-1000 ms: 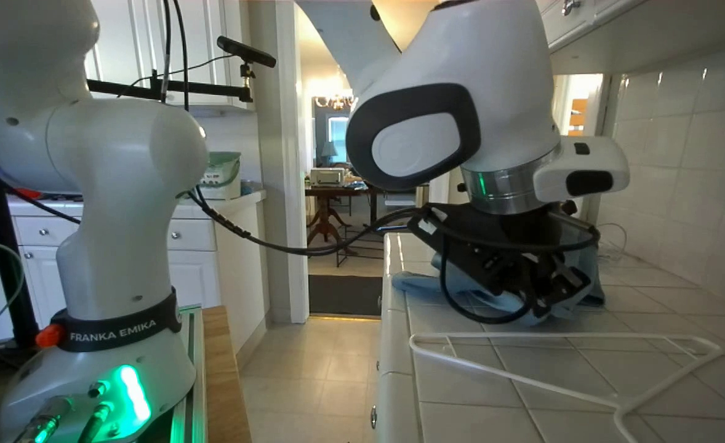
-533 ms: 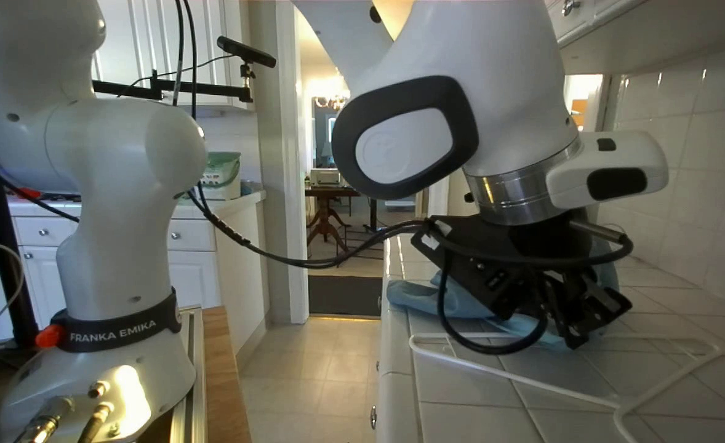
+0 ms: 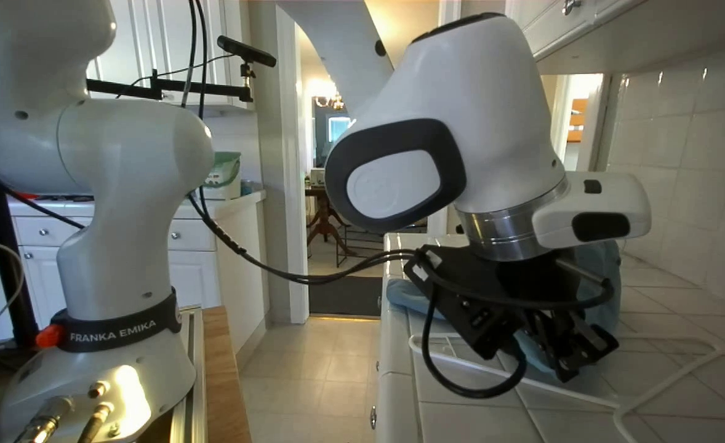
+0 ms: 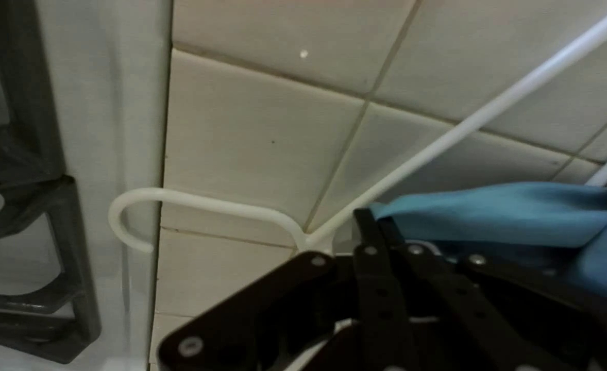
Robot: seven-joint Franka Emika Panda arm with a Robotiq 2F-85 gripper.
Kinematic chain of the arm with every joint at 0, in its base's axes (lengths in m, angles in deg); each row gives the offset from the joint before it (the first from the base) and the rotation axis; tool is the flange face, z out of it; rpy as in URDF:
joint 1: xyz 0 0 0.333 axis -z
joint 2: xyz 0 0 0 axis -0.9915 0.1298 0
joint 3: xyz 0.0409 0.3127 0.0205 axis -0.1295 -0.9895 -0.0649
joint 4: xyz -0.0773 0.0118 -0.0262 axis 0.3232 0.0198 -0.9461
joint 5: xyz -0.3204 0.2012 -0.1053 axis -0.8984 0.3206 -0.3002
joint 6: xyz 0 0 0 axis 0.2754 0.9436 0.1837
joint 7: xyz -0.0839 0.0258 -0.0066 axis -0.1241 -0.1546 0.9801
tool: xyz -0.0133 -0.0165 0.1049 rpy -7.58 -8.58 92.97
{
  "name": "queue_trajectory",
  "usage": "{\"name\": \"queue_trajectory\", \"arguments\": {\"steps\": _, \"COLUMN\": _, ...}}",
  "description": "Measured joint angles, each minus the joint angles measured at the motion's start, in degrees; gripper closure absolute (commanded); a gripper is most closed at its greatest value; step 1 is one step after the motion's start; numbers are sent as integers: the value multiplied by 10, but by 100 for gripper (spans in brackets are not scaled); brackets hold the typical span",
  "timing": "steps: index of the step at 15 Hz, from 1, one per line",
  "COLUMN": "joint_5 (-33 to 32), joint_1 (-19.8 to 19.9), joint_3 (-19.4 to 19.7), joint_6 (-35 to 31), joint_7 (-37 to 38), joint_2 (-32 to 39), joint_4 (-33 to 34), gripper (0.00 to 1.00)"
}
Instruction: Put the blue object on the coat hanger
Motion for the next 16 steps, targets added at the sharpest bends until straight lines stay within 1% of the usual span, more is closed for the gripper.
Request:
{"name": "queue_trajectory", "arguments": {"steps": 8, "joint_5": 0, "joint_1": -171, "joint_3": 165, "joint_6": -55, "joint_7": 0, "joint_2": 5, "joint_4": 4, "gripper": 100}}
{"name": "queue_trajectory", "arguments": {"steps": 10, "joint_5": 1, "joint_1": -209, "joint_3": 196, "joint_6": -72, "joint_7": 1, "joint_2": 5, "joint_4": 7, "gripper": 100}}
{"name": "queue_trajectory", "arguments": {"steps": 15, "joint_5": 4, "joint_1": -288, "joint_3": 262, "joint_6": -95, "joint_7": 2, "joint_2": 4, "joint_4": 20, "gripper": 100}}
{"name": "queue_trajectory", "arguments": {"steps": 16, "joint_5": 5, "joint_1": -306, "joint_3": 280, "joint_6": -97, "joint_7": 2, "joint_2": 4, "joint_4": 23, "gripper": 95}}
